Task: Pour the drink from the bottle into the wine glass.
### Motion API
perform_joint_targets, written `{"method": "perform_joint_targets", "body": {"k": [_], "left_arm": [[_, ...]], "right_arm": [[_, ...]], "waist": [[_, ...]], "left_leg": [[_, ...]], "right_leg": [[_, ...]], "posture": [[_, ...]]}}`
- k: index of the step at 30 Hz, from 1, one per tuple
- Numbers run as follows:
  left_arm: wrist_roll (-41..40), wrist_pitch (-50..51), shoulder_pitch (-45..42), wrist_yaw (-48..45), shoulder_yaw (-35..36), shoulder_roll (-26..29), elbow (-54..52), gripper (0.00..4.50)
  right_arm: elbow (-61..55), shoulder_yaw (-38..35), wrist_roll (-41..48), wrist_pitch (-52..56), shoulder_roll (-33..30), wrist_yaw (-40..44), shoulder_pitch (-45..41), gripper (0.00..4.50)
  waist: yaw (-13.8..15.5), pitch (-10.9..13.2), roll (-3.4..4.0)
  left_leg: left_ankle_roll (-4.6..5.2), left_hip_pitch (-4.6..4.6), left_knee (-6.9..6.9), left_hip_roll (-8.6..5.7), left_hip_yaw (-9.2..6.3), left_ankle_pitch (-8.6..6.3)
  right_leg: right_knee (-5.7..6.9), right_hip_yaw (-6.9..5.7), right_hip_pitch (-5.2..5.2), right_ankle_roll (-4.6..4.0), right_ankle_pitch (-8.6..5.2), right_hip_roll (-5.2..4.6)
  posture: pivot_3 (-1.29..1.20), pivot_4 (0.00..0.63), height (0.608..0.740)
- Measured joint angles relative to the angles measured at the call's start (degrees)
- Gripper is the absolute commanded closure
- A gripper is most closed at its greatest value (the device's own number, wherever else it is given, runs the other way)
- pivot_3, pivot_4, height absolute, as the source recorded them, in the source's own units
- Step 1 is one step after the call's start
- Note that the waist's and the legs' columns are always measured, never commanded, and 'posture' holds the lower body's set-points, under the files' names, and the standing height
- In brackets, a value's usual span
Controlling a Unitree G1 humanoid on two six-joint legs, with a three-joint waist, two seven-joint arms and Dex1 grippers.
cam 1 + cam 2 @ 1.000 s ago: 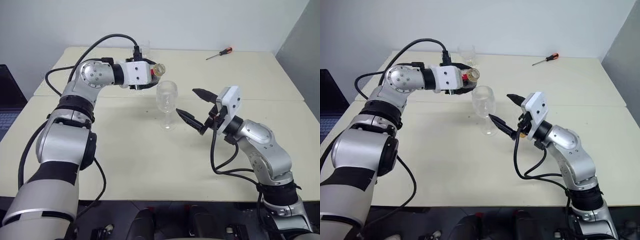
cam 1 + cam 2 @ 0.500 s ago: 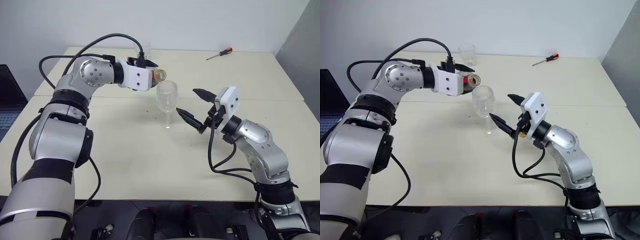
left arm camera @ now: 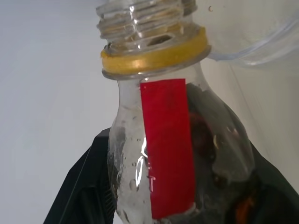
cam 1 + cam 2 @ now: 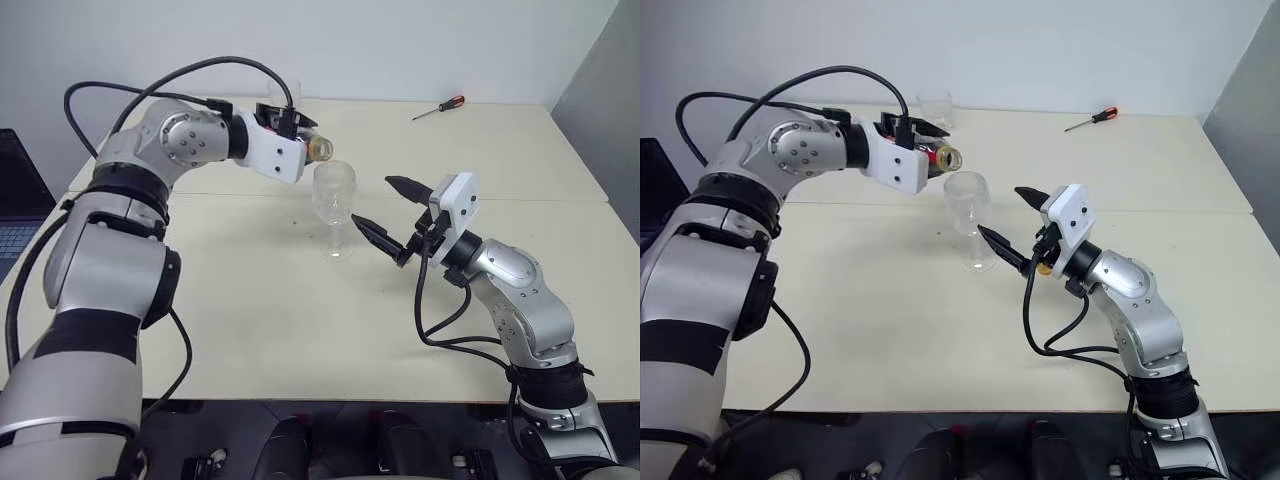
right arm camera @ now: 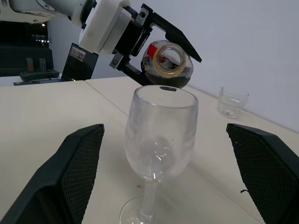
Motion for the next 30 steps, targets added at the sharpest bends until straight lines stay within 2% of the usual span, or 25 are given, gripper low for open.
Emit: {"method": "perform_joint_targets", "body": {"k": [30], "left_arm": [[11.6, -1.1, -4.1, 15.0, -9.2, 1.6, 0.8, 1.93]], "right_arm": [[0.0, 0.0, -1.3, -0.1, 0.4, 0.1, 0.0, 0.0]], "waist": [[0.0, 0.0, 0.0]], "left_leg": [[0.0, -0.01, 0.01, -0.01, 0.03, 0.0]], "right_leg": [[0.02, 0.01, -0.02, 0.01, 0.0, 0.0]], "posture": [[0.0, 0.15, 0.74]]}}
